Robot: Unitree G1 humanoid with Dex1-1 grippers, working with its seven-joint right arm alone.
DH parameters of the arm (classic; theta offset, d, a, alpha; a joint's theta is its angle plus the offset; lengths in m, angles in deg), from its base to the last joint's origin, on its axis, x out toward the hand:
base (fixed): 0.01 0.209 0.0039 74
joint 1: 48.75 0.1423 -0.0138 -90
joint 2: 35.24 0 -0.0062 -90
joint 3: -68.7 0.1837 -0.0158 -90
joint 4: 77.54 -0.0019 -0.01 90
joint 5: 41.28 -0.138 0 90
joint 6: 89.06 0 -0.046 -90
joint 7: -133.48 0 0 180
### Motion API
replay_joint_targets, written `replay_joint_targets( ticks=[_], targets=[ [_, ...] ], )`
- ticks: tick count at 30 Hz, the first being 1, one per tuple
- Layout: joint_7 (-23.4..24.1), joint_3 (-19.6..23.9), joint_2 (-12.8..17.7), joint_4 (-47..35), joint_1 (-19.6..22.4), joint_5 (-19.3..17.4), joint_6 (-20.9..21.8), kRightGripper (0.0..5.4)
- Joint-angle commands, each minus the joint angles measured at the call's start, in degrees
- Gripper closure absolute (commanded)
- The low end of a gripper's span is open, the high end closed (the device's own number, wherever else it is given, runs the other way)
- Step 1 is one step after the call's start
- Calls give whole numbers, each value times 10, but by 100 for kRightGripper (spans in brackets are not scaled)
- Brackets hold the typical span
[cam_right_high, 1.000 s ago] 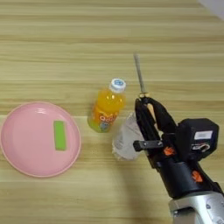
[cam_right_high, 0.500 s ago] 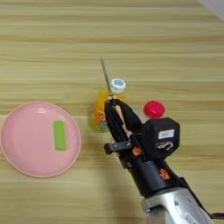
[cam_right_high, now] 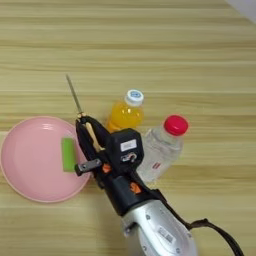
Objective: Move the objects on the table
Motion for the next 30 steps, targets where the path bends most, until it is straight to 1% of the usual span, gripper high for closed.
replay_joint_targets(
  ticks=[1,7,11,19,30],
  targets=[
    [5,-22,-9,5,31,30,0,452],
    [1,-65,-23,38,46,68,-5,452],
    [-1,-78,-35,60,50,81,-7,452],
    [-6,-106,-52,96,56,104,-5,452],
    [-11,-122,-68,144,56,118,-6,452]
  ],
)
